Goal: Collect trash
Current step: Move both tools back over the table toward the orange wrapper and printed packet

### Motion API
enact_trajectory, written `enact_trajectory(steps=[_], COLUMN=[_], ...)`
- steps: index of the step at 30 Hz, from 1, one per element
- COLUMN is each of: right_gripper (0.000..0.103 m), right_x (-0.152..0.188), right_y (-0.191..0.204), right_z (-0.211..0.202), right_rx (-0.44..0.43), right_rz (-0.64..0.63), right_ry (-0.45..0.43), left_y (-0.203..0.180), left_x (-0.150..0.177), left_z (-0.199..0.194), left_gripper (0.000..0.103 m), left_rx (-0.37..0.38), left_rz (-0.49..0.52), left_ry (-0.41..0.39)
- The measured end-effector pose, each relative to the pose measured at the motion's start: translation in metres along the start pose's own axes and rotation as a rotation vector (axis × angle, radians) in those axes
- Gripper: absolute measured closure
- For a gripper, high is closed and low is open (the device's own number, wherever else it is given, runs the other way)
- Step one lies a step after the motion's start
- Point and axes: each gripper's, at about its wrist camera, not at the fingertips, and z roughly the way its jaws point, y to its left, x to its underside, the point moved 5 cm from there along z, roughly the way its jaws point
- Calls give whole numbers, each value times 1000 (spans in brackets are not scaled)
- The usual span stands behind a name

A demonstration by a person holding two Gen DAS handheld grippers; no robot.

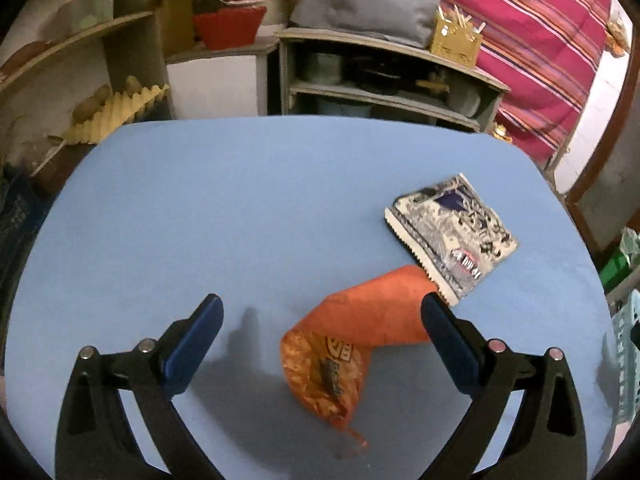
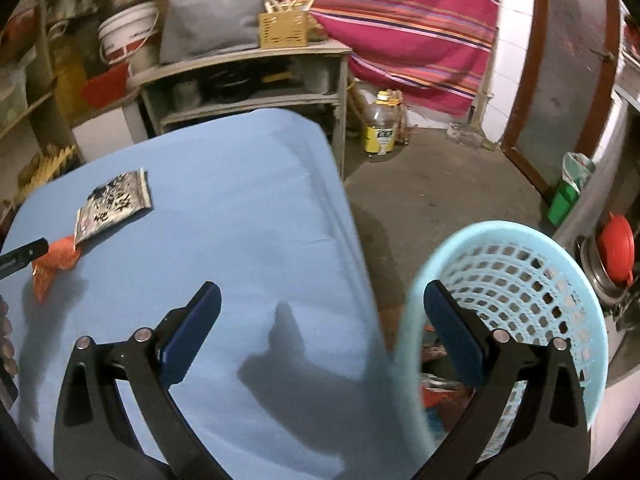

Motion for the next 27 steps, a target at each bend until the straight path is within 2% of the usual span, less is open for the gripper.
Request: enact_trajectory(steps=[2,4,5,6,7,10,13,16,19,22,25,27], right_gripper=[4,4,4,4,4,4,4,4,4,4,4,4], right_x=[0,-1,-2,-3,-4,-4,-6,-13,-22,-26,-35,-46], right_y=[12,23,28,35,42,64,91,124,157,194,222,232], right_z=[4,5,6,7,9,12,13,9,13,31,49,62], right_rx=[-4,-6,-11,-20,-26,-38,-75,-121,-155,-229,-217,-229], right_rz=[-15,-20,-21,-26,-33,-63,-85,-128,-163,-182,-241,-262], right_ry=[3,-1,-2,-2,-2,-1,-3,-27,-58,-25,-6,0], left_y=[-8,-14,-16,-17,-21,-18,-3,23,53,82,102,109], left_x=[4,12,15,17,19,21,17,8,-5,-16,-20,-23], left_z=[5,10,11,10,8,3,-5,-21,-38,-50,-58,-60], left_gripper=[22,52,52,58,70,81,87,87,88,88,88,88], left_rx=[18,34,39,33,23,41,37,29,-18,-27,-38,-11], left_rz=[32,70,79,97,139,150,144,108,79,35,1,-34], left_ry=[12,36,32,22,17,20,10,-19,-73,-105,-123,-125])
